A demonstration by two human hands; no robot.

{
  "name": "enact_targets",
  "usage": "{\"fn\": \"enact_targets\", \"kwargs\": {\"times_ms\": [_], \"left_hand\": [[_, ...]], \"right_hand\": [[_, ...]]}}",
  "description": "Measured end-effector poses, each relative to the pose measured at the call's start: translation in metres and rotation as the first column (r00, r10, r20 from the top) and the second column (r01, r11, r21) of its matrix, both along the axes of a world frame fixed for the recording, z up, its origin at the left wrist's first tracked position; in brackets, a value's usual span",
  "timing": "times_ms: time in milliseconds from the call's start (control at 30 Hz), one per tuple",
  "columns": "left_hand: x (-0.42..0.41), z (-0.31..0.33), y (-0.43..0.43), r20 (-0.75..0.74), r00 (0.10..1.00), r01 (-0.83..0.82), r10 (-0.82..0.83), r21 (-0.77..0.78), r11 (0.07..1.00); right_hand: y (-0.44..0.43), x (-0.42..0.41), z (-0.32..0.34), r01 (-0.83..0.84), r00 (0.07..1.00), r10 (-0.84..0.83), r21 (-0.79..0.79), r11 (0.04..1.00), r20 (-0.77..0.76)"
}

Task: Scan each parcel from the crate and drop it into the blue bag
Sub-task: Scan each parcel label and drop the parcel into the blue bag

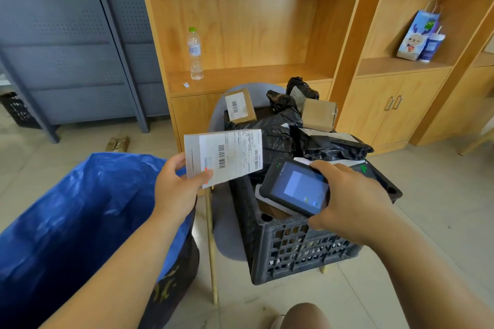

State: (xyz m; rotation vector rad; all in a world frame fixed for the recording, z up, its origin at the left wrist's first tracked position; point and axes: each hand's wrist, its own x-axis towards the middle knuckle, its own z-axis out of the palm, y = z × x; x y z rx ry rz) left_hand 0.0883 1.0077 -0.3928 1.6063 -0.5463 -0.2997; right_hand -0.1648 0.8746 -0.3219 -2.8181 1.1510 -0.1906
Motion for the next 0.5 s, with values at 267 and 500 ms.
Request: {"fn": "enact_targets", "kwargs": {"times_ms": [267, 500], "left_hand": [[0.000, 0.000, 0.008, 0.077, 0.995, -0.056, 0.056, -0.008, 0.998], [0.002, -0.004, 0.025, 0.003, 0.992, -0.129, 0.130, -0.102, 0.986]], "right_hand": [[0.007, 0.002, 0.002, -0.017, 0.999, 0.015, -0.045, 0.999, -0.041], [0.015, 0.013, -0.005, -0.012, 0.998, 0.016, -0.060, 0.998, 0.067]]}}
